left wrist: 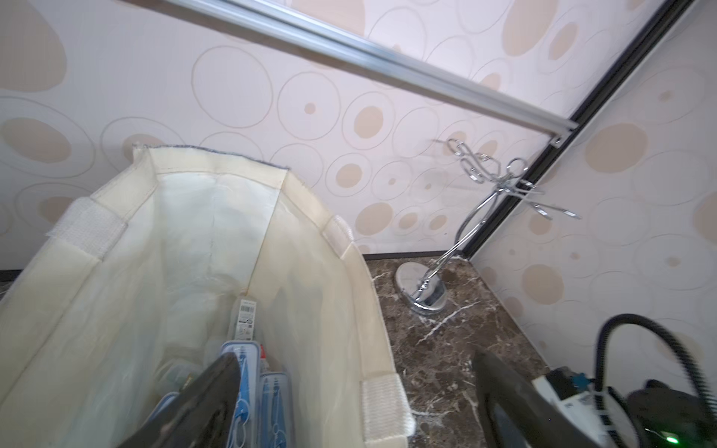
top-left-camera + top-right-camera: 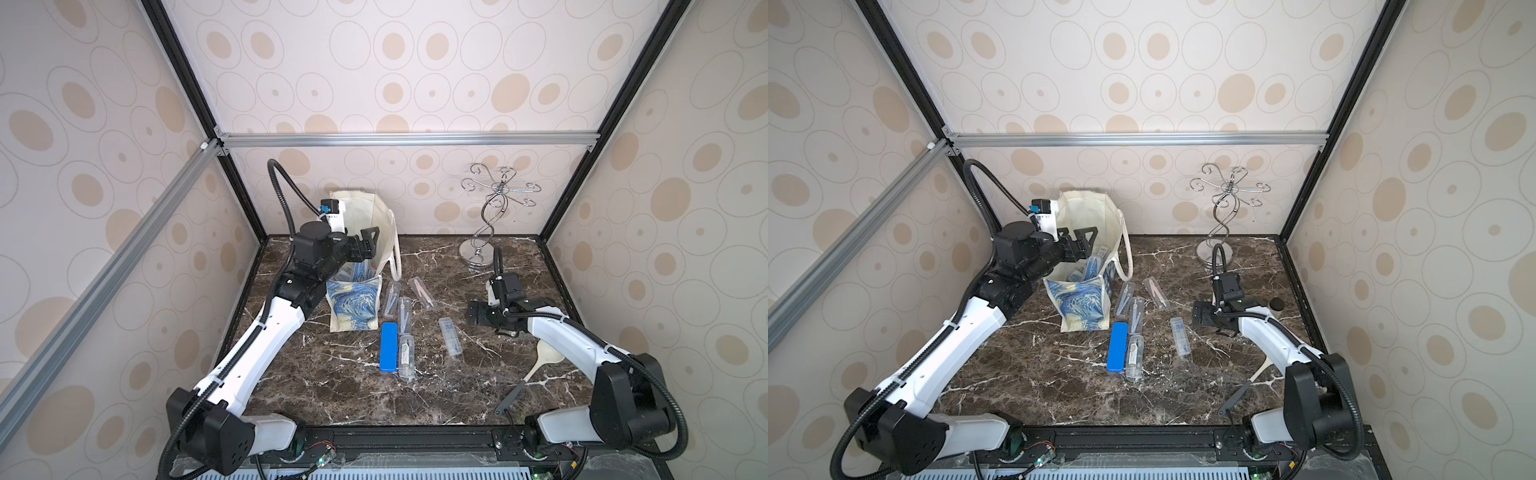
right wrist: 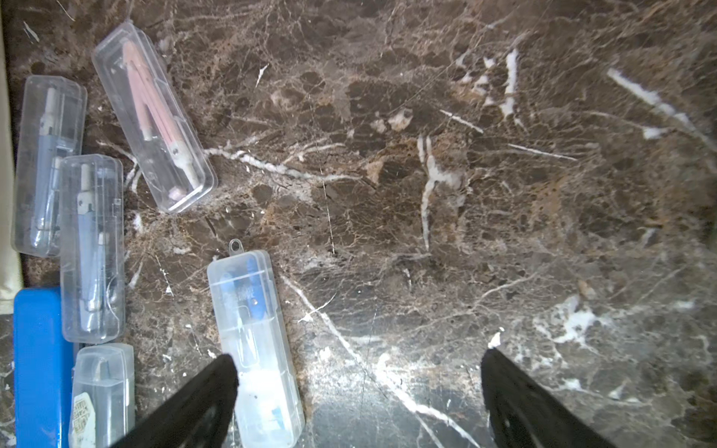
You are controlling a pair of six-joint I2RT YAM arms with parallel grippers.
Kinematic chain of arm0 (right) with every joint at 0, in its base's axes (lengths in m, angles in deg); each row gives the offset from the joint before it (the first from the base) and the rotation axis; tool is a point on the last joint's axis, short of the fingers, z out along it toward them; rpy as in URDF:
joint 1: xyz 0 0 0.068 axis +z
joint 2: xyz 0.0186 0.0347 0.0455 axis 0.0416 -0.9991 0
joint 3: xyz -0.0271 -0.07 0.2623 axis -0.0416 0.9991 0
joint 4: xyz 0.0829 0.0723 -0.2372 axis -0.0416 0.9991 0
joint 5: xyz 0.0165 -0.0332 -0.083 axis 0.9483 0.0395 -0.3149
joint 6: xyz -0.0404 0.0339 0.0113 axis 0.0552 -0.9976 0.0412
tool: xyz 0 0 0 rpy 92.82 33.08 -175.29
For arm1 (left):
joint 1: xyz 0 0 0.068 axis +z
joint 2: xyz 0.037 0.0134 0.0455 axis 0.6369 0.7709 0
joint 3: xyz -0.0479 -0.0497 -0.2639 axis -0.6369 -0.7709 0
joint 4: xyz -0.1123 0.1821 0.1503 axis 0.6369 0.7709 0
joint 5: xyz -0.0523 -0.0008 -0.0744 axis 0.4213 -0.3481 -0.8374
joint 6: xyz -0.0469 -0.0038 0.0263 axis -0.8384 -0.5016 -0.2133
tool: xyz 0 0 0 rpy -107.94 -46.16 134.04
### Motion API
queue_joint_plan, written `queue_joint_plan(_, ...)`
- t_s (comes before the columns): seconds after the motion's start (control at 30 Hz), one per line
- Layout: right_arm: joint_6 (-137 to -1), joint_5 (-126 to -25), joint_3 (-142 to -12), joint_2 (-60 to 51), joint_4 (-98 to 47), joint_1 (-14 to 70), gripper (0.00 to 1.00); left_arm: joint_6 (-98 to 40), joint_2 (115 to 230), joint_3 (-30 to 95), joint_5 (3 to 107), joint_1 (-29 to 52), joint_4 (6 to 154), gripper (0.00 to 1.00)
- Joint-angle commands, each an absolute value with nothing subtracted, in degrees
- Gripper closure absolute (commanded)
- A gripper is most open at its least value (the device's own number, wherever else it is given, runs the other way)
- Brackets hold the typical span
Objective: Put the compass set into the canvas bag
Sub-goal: Pick up the compass set at the center of the board.
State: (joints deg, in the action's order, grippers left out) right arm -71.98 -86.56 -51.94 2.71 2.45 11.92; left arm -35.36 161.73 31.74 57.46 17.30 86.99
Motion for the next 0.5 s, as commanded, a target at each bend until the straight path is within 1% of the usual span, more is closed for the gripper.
queue_joint_plan(0.0, -71.4, -85.0, -53.8, 1.1, 4.1, 12.5, 0.0, -36.2, 159.2, 29.2, 52.0, 15.6, 82.1, 0.04)
queue_joint_plan(0.13, -71.0, -84.8, -55.0, -0.9, 4.7, 13.3, 0.0, -37.5, 157.7, 26.0, 50.3, 10.3, 77.0, 0.04)
queue_joint_plan(0.2, -70.8, -84.8, -55.6, -1.9, 5.2, 13.3, 0.0, -37.4, 158.8, 25.9, 50.8, 6.9, 76.7, 0.04)
queue_joint_plan(0.23, -70.6, -84.8, -55.9, -2.4, 5.5, 14.6, 0.0, -37.2, 159.6, 26.1, 51.3, 5.0, 76.8, 0.03)
queue_joint_plan(0.33, -70.1, -84.6, -56.6, -3.4, 6.0, 16.1, 0.0, -36.2, 162.4, 26.7, 53.7, -0.6, 77.4, 0.03)
queue_joint_plan(0.47, -69.3, -84.0, -57.1, -4.6, 5.7, 18.3, 0.0, -33.9, 166.5, 27.9, 58.3, -6.2, 79.4, 0.04)
